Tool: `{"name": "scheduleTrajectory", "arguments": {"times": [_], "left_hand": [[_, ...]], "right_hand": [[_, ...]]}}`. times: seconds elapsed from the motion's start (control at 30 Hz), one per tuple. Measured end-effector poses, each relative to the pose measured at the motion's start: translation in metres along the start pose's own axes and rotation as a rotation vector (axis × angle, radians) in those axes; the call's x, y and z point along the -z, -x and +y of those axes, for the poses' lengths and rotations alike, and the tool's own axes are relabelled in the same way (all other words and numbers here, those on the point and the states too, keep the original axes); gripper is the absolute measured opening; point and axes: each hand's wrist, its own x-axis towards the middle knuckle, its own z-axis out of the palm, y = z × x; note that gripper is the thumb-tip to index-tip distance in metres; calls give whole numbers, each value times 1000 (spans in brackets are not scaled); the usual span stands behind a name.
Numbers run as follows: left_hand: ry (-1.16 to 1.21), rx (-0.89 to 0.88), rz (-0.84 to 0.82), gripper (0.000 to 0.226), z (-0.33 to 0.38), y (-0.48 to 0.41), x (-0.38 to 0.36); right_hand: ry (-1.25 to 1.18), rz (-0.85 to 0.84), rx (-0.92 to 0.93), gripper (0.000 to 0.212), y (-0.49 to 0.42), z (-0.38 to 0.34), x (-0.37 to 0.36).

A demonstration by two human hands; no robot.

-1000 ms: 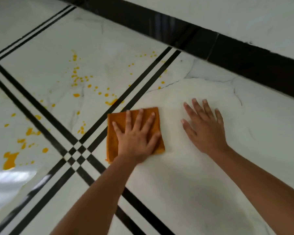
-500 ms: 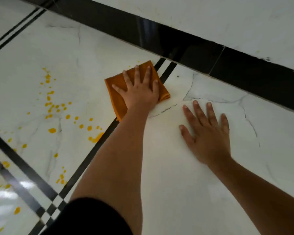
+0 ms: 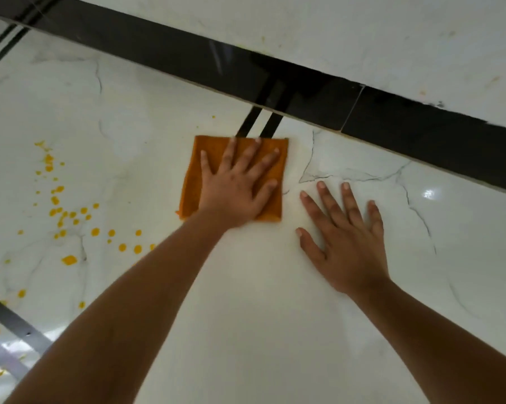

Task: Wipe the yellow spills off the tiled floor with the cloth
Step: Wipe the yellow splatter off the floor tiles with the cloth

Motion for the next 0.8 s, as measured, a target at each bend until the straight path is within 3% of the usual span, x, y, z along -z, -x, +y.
{"name": "scheduleTrajectory", "arguments": {"times": [0.13, 0.27, 0.3, 0.43, 0.57, 0.6, 0.7, 0.73, 0.8], "left_hand": [[131, 356, 24, 62, -14, -42, 12], [-17, -27, -17, 62, 11, -4, -1], [-15, -44, -11, 62, 4, -9, 2], [94, 297, 21, 63, -6, -44, 11], [-24, -30, -30, 63, 8, -7, 1], [-15, -23, -25, 63, -1, -12, 4], [75, 289, 7, 61, -16, -41, 12], [84, 303, -5, 62, -11, -39, 10], [20, 112, -16, 62, -1, -21, 1]], "right_hand": [[10, 6, -2, 61, 0, 0, 0], [-2, 9, -7, 61, 0, 1, 0], [3, 12, -10, 61, -1, 1, 1], [9, 15, 4, 61, -2, 0, -1], [11, 21, 1, 60, -1, 1, -1], [14, 21, 7, 60, -1, 1, 0], [14, 32, 8, 61, -2, 1, -1], [15, 32, 10, 61, -2, 1, -2], [10, 29, 8, 61, -2, 0, -2]]}}
